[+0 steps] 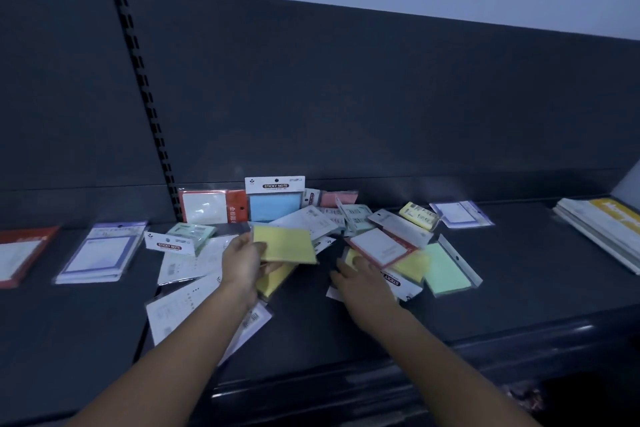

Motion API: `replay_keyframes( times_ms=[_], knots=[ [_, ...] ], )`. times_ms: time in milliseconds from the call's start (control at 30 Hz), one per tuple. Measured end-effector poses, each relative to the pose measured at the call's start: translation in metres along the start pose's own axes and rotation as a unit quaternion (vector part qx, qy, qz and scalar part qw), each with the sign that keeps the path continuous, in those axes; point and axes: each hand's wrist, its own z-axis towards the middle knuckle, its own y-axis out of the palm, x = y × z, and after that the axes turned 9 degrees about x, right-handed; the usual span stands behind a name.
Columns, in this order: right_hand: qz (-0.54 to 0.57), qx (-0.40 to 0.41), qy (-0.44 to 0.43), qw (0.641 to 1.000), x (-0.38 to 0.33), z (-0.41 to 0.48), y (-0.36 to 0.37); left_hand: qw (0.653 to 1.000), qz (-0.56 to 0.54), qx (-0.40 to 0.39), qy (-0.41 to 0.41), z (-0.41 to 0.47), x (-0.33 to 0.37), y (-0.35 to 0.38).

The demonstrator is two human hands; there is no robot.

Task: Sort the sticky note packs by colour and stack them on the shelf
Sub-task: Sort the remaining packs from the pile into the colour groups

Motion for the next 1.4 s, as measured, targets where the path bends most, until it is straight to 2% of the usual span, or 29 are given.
replay_keyframes(
  times_ms=[167, 267, 400, 500, 700, 800, 900, 967, 1033, 1200, 1400],
  knots=[
    [-0.082, -0.045, -0.074, 0.993, 0.022, 0.001, -0.005, 1.000, -0.018, 0.020, -0.002, -0.016, -0.002, 0.000],
    [-0.114, -0.042, -0.110, 0.986, 0.029, 0.002, -0.007, 0.999, -0.021, 0.034, -0.003, -0.022, -0.005, -0.002],
    [-0.118, -0.011, -0.145, 0.982, 0.037, 0.005, -0.010, 0.999, -0.019, 0.050, -0.005, -0.032, -0.012, -0.001],
    [-0.110, 0.051, -0.167, 0.979, 0.036, 0.011, -0.009, 0.998, -0.011, 0.057, 0.009, -0.036, -0.016, 0.000],
    [-0.089, 0.123, -0.191, 0.970, 0.037, 0.018, -0.015, 0.995, -0.027, 0.091, 0.020, -0.045, -0.018, -0.005],
    [0.001, 0.163, -0.160, 0.974, 0.041, 0.026, -0.031, 0.993, -0.023, 0.112, 0.021, -0.044, -0.019, -0.012],
    [0.172, 0.176, -0.123, 0.961, 0.041, 0.034, -0.051, 0.991, -0.025, 0.127, 0.037, -0.045, -0.019, -0.022],
    [0.325, 0.182, -0.092, 0.923, 0.037, 0.037, -0.061, 0.989, -0.032, 0.135, 0.055, -0.047, -0.016, -0.030],
    [0.425, 0.171, -0.072, 0.886, 0.027, 0.040, -0.064, 0.985, -0.039, 0.153, 0.073, -0.048, -0.010, -0.039],
    [0.521, 0.150, -0.040, 0.840, -0.008, 0.052, -0.055, 0.971, -0.060, 0.212, 0.090, -0.048, 0.003, -0.076],
    [0.643, 0.146, 0.094, 0.746, -0.074, 0.074, -0.060, 0.946, -0.122, 0.288, 0.085, -0.047, 0.018, -0.144]
  ],
)
